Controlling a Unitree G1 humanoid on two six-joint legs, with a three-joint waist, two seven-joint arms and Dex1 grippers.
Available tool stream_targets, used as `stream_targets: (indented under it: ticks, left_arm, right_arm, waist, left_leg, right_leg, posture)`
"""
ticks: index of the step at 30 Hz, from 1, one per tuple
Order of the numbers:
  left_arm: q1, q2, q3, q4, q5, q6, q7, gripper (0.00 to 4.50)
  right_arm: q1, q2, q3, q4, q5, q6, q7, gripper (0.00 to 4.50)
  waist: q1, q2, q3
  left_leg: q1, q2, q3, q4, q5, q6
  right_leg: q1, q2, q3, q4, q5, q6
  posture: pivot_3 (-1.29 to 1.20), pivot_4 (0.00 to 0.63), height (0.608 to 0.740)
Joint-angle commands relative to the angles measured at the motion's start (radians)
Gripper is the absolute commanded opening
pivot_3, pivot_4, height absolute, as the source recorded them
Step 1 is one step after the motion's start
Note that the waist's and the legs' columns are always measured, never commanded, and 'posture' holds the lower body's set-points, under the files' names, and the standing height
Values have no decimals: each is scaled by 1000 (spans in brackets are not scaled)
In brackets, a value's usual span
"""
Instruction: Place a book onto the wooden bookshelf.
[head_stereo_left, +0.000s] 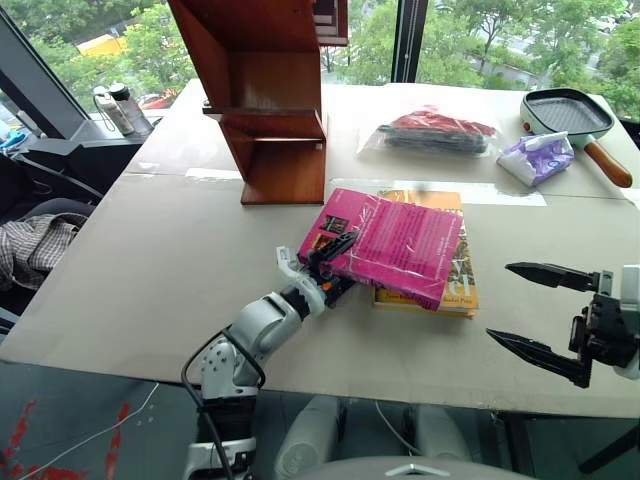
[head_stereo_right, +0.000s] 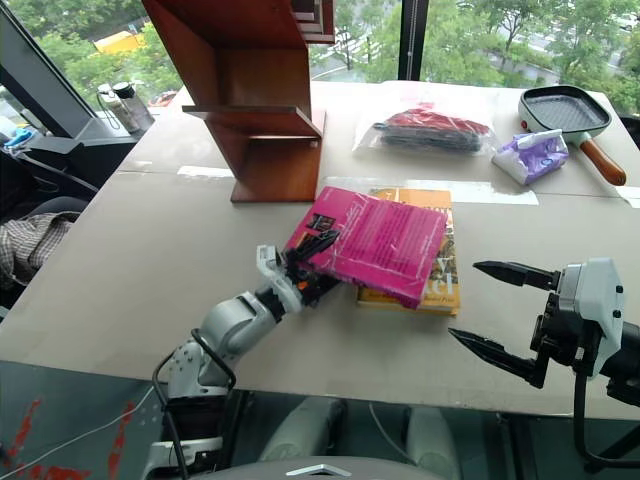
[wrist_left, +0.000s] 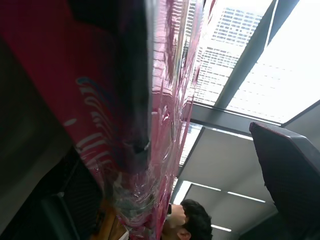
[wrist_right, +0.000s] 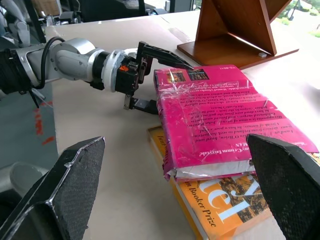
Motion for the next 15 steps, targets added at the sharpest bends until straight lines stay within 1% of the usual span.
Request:
stream_targets:
  ticks: [1,3,4,6,7,9,10,11,12,13,15]
  left_arm:
    - [-24,-20,-22,97,95,0,-31,4500]
    - [-34,-30,-8,115,134,-4,-43,4500]
    - [-35,-36,0,115,133,1,-50,3990]
    - [-32,-42,10,103,146,8,-55,3423]
    - [-31,-47,16,97,156,4,-56,2904]
    - [-27,-57,31,86,165,-6,-53,2067]
    - [-23,-61,38,76,165,-7,-50,1351]
    - [-20,-61,45,70,166,-8,-50,1351]
    - [-17,-63,52,64,175,-11,-55,828]
    - [-14,-63,60,56,175,-11,-57,539]
    - [-13,-53,72,31,183,-4,-83,499]
  right_arm:
    - [21,11,-25,-30,-22,-39,-2,4484]
    - [33,17,-24,-37,-28,-47,-6,4484]
    - [36,19,-21,-39,-32,-51,-12,4500]
    - [40,24,-15,-41,-40,-57,-17,4500]
    - [43,26,-14,-39,-44,-61,-16,4500]
    - [43,26,-7,-35,-49,-65,-18,4500]
    - [40,25,1,-32,-51,-67,-20,4500]
    - [33,23,10,-31,-52,-64,-25,4500]
    - [26,21,19,-28,-54,-64,-27,4500]
    - [16,18,27,-27,-53,-59,-33,4500]
    - [-21,10,54,-17,-49,-49,-47,4500]
  waist:
    - [2,0,-1]
    - [6,3,-3]
    - [6,4,-5]
    - [6,6,-6]
    - [6,6,-7]
    - [6,7,-8]
    - [6,7,-8]
    - [6,7,-8]
    - [5,6,-7]
    - [4,6,-7]
    - [-1,6,-7]
  left_leg:
    - [0,0,0,0,0,0]
    - [1,-1,0,1,0,0]
    - [1,0,0,1,0,0]
    - [1,0,0,2,0,0]
    - [1,0,0,2,0,0]
    - [1,0,0,2,0,0]
    - [1,1,0,2,0,0]
    - [1,1,0,2,0,0]
    - [1,1,0,2,0,0]
    - [1,1,0,2,0,0]
    - [1,1,0,2,0,0]
  right_leg:
    - [0,0,0,0,0,0]
    - [1,0,0,0,0,1]
    - [2,0,0,0,1,1]
    - [2,1,0,0,1,1]
    - [2,1,0,0,1,1]
    - [2,1,0,0,1,1]
    - [2,1,0,0,1,1]
    - [2,1,0,0,1,1]
    - [2,1,0,0,1,2]
    - [2,1,0,0,1,2]
    - [2,1,0,0,1,2]
  posture:
    - [0,150,740]
    - [0,150,740]
    - [0,150,740]
    - [0,150,740]
    - [0,150,740]
    - [0,150,740]
    - [0,150,740]
    - [0,150,740]
    - [0,150,740]
    - [0,150,740]
    - [0,150,740]
